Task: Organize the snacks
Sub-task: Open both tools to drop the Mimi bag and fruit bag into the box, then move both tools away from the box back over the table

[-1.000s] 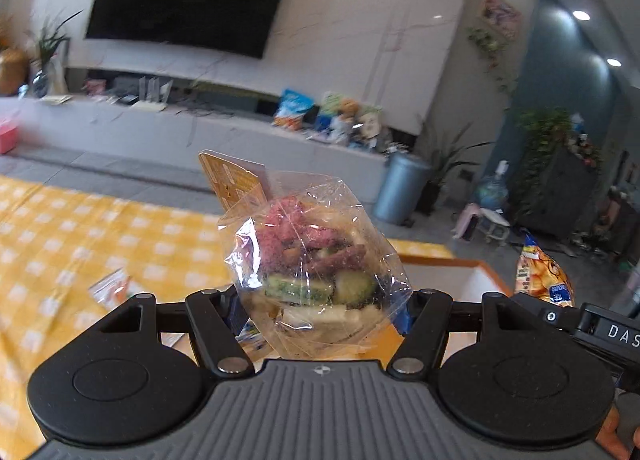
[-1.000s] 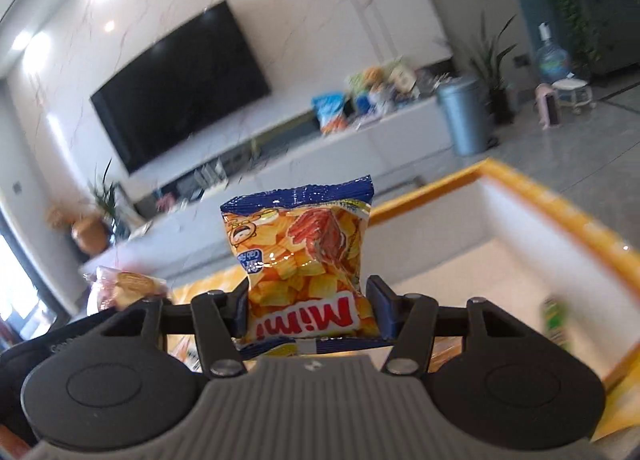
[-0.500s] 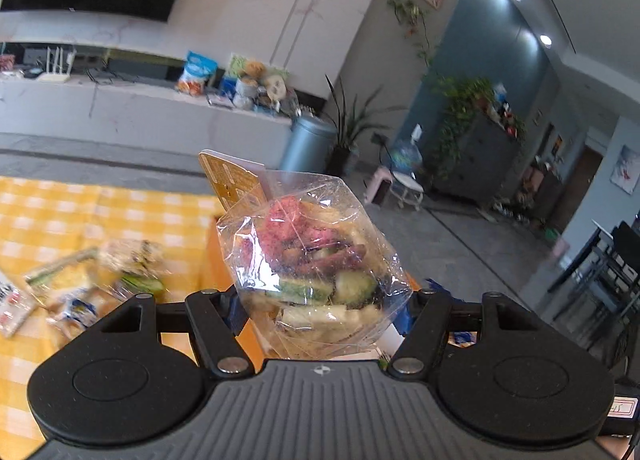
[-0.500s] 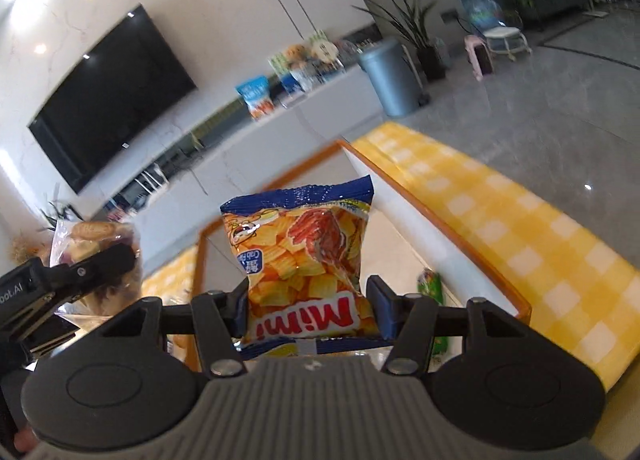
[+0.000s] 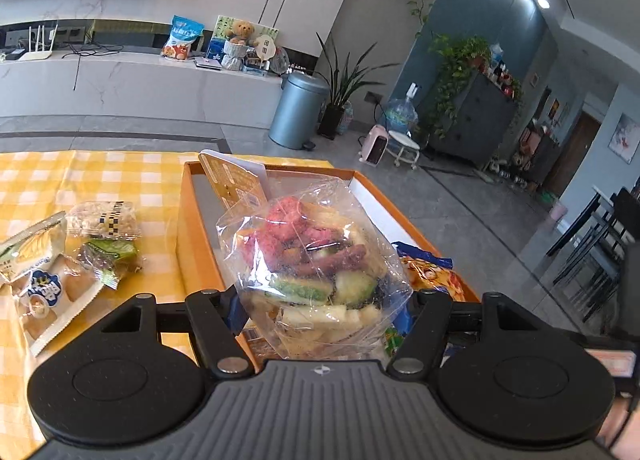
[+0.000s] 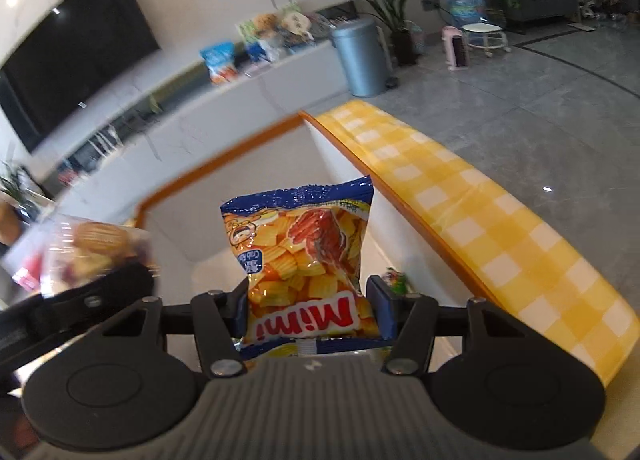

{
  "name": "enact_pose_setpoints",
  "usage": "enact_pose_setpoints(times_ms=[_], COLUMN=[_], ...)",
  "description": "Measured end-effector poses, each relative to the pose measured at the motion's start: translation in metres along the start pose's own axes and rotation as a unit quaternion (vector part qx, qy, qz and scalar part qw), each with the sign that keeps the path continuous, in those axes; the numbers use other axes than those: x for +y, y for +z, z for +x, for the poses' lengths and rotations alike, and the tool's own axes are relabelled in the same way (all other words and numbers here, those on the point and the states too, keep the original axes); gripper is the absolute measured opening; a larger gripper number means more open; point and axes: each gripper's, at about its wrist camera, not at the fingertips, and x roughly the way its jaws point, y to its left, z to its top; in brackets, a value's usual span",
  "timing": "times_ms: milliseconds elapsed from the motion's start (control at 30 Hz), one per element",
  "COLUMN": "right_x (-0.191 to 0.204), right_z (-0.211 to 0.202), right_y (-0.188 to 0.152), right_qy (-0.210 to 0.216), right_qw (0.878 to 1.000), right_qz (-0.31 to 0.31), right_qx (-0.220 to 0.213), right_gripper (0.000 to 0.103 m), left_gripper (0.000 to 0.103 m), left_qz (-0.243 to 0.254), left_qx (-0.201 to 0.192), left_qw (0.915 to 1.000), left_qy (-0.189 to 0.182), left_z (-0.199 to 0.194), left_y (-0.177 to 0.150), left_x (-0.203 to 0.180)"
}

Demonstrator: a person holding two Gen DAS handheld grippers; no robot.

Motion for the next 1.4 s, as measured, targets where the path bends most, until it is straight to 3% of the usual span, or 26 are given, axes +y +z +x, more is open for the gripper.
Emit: enact_pose_setpoints(times_ms=[133,300,367,433,567,667,767,967,1200,1233,1300,1400], right_x=[0.008,0.011,0.013,0.012,0.005,0.003,-0.003,-0.017,-0.009,-0.008,-0.01,-0.015], right_z=[0.014,0.027,0.024,0.02,0.008,-0.005,-0.012,-0.017,-0.013,-0.012,-0.013,-0.015], right_y=[0.0,0.001,-0.001,-0.001,-0.002,-0.003,-0.002,0.0,-0.001,-0.001,-0.001,-0.001], right_qy=[-0.044,-0.061,-0.055,-0.041,-0.018,-0.021,-0.029,-0.006,-0.02,-0.023,-0.02,-0.007], right_qw=[0.999,0.997,0.998,0.999,1.0,0.999,0.998,0.997,0.998,0.998,0.997,0.997], right_qz=[-0.018,-0.022,-0.03,-0.026,-0.008,-0.006,0.009,0.044,0.03,0.028,0.035,0.049], right_qx=[0.008,0.032,0.028,0.021,-0.001,-0.033,-0.056,-0.057,-0.055,-0.055,-0.058,-0.063], right_gripper=[0.057,0.061,0.068,0.074,0.075,0.077,0.088,0.086,0.086,0.086,0.086,0.086], left_gripper=[0.076,0.076,0.076,0.076,0.076,0.076,0.076,0.076,0.079,0.088,0.089,0.091], left_qz=[-0.002,-0.003,-0.003,-0.003,-0.002,-0.011,-0.008,-0.007,0.0,0.015,0.035,0.022], left_qx=[0.001,0.008,0.011,0.01,0.012,0.023,0.043,0.069,0.078,0.074,0.064,0.032], left_qw=[1.0,0.9999,0.9998,0.9998,0.9997,0.9992,0.9985,0.9967,0.9958,0.9963,0.9963,0.9961], left_qy=[-0.001,0.009,0.016,0.017,0.023,0.031,0.033,0.042,0.048,0.042,0.044,0.079], left_z=[-0.004,-0.008,-0.011,-0.012,-0.009,0.004,0.022,0.05,0.06,0.061,0.059,0.047], left_y=[0.0,0.002,0.004,0.005,0.009,0.014,0.019,0.031,0.032,0.031,0.028,0.021], left_x=[-0.001,-0.002,-0.003,-0.003,-0.005,-0.007,-0.01,-0.011,-0.006,-0.007,-0.009,-0.012])
